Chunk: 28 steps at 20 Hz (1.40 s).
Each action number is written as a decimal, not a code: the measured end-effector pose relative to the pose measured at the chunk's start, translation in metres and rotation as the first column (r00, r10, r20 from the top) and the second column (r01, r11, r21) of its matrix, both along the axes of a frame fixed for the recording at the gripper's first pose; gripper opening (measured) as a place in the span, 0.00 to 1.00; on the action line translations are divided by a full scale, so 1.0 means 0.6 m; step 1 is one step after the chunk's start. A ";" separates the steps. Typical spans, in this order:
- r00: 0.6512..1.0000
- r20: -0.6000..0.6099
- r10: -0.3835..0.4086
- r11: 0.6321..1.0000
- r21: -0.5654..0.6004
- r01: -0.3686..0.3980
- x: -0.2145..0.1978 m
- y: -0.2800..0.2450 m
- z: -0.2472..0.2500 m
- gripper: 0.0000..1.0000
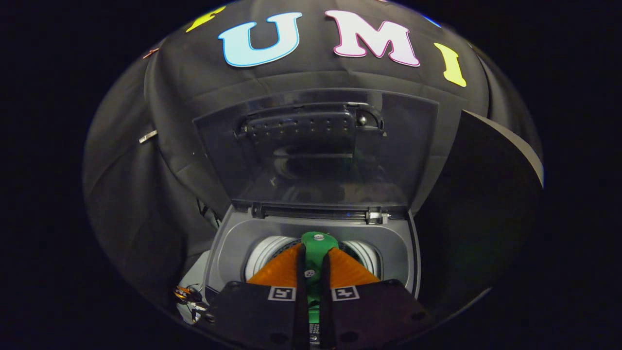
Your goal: Put the clothes into the washing machine and then close the washing machine lid.
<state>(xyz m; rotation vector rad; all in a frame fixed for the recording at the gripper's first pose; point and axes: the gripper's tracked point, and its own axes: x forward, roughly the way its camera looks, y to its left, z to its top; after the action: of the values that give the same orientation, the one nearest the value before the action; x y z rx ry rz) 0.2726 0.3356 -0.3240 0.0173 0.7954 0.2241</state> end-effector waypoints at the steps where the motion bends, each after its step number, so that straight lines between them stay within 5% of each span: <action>1: 1.000 -0.006 0.001 1.000 0.001 -0.001 -0.004 -0.001 -0.003 0.13; 3: 1.000 -0.024 0.002 1.000 0.013 -0.002 -0.008 -0.002 -0.012 0.22; 8: 1.000 -0.001 -0.031 0.999 -0.031 0.031 0.002 -0.023 -0.007 0.99; 18: 0.957 0.289 -0.011 0.999 0.045 -0.002 0.017 -0.012 0.135 1.00; 24: 0.792 0.610 -0.012 0.999 0.043 -0.018 0.053 -0.027 0.336 0.99; 28: 0.750 0.660 -0.040 0.998 0.068 -0.007 0.095 -0.032 0.410 0.99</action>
<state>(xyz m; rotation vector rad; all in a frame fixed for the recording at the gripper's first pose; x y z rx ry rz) 0.3294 0.3167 -0.0780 0.0061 0.0683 0.2196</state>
